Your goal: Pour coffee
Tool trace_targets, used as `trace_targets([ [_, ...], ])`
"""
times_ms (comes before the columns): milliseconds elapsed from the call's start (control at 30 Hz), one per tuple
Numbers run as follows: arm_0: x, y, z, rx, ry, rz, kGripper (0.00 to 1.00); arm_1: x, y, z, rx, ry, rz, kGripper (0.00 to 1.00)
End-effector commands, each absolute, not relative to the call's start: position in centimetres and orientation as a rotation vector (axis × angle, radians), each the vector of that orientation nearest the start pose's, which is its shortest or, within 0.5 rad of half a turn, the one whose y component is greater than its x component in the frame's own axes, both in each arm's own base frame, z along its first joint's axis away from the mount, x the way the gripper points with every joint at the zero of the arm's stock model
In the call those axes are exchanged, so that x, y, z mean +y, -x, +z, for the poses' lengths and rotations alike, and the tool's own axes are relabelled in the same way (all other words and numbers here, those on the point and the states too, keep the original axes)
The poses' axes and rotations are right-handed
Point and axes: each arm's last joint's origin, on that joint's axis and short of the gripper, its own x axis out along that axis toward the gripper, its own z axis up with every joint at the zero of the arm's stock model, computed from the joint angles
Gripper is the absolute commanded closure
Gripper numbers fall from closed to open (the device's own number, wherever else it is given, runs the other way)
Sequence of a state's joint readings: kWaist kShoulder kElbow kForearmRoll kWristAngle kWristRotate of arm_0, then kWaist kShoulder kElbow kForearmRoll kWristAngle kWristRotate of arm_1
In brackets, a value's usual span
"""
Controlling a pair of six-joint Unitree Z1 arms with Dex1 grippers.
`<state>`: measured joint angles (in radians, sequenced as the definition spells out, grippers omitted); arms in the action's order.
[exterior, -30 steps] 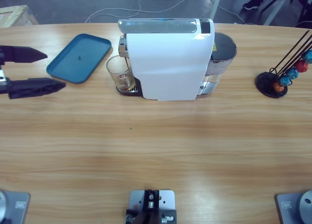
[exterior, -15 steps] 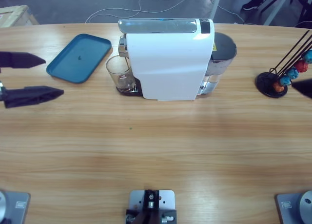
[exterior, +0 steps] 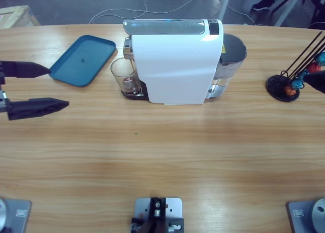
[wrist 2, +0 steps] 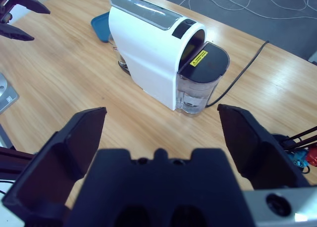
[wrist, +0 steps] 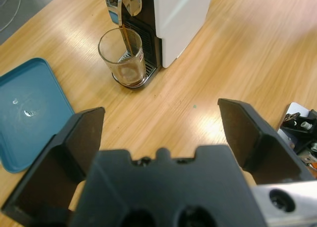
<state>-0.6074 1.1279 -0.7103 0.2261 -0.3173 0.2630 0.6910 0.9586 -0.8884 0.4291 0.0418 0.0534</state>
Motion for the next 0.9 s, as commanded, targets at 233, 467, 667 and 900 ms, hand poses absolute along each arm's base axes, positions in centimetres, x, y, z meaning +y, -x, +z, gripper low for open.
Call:
trace_targets([
  [233,-10.62,-12.48,31.18,0.547,-0.33,-0.97,0.0,8.64,-9.88,35.94,0.577,0.131,0.715,0.0],
  [467,-10.83,-12.79,31.16,0.553,-0.331,-0.969,0.0,8.66,-9.91,35.94,0.578,0.132,0.713,0.0],
  [667,-11.02,-13.07,31.35,0.551,-0.331,-0.969,0.0,8.73,-9.86,35.89,0.584,0.128,0.73,0.0],
  [900,-10.95,-12.94,31.3,0.551,-0.33,-0.97,0.0,8.39,-9.45,36.05,0.576,0.125,0.732,0.0],
])
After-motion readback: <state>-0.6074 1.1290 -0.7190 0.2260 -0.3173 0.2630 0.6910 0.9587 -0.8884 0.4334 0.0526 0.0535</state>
